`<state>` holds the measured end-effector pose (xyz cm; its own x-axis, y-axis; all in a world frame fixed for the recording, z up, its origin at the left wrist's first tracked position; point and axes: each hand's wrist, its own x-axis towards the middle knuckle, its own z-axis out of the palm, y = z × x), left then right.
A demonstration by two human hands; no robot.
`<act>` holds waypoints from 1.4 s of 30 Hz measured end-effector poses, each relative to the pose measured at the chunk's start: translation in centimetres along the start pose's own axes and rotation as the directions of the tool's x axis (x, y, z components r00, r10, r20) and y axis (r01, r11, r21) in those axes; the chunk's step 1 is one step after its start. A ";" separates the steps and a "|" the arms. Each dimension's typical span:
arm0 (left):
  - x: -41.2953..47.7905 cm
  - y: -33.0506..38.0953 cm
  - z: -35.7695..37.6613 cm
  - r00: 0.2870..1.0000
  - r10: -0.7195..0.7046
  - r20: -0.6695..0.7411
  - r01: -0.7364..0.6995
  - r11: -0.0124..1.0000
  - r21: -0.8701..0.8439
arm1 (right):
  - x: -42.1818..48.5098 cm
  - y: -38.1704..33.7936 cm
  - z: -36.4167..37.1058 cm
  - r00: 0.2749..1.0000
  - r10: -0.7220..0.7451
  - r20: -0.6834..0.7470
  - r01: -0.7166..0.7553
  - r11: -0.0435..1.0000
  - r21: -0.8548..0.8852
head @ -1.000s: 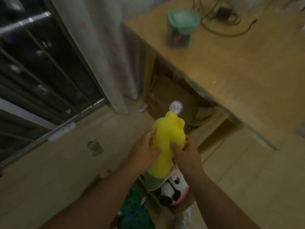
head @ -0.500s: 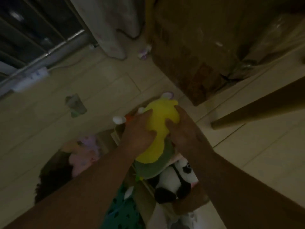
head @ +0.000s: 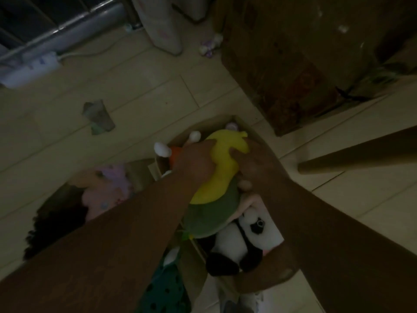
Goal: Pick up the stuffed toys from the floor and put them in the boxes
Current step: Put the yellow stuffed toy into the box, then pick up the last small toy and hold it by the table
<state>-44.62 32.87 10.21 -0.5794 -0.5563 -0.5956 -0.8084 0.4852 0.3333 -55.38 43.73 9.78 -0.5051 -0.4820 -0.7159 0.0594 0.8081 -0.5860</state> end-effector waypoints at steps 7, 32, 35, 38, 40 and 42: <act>-2.3 0.7 -4.9 0.977 -0.003 0.214 0.022 0.996 -0.087 | -3.9 -3.9 -3.2 0.993 0.017 -0.120 -0.011 0.998 0.056; -33.1 8.5 -37.3 0.971 0.008 -0.240 -0.172 0.719 -0.673 | -39.7 -29.5 -11.5 0.900 -0.302 -0.314 0.348 0.932 0.102; -37.9 9.2 -41.8 0.954 0.033 -0.299 -0.235 0.703 -0.672 | -45.5 -33.2 -12.9 0.870 -0.358 -0.340 0.409 0.908 0.089; -42.8 9.6 -45.7 0.929 0.064 -0.365 -0.307 0.688 -0.658 | -51.4 -36.2 -14.1 0.829 -0.407 -0.384 0.462 0.885 0.058; -46.0 9.5 -48.3 0.909 0.103 -0.403 -0.359 0.685 -0.634 | -55.2 -38.0 -14.5 0.796 -0.435 -0.420 0.494 0.869 0.036; -49.0 9.2 -50.6 0.887 0.152 -0.436 -0.413 0.682 -0.603 | -58.6 -39.5 -14.6 0.764 -0.477 -0.435 0.522 0.853 -0.018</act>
<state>-28.90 30.42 79.42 -0.6817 -0.7142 -0.1587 -0.3745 0.1543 0.9143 -40.67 45.03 80.41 -0.7884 -0.6065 -0.1027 -0.2284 0.4437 -0.8666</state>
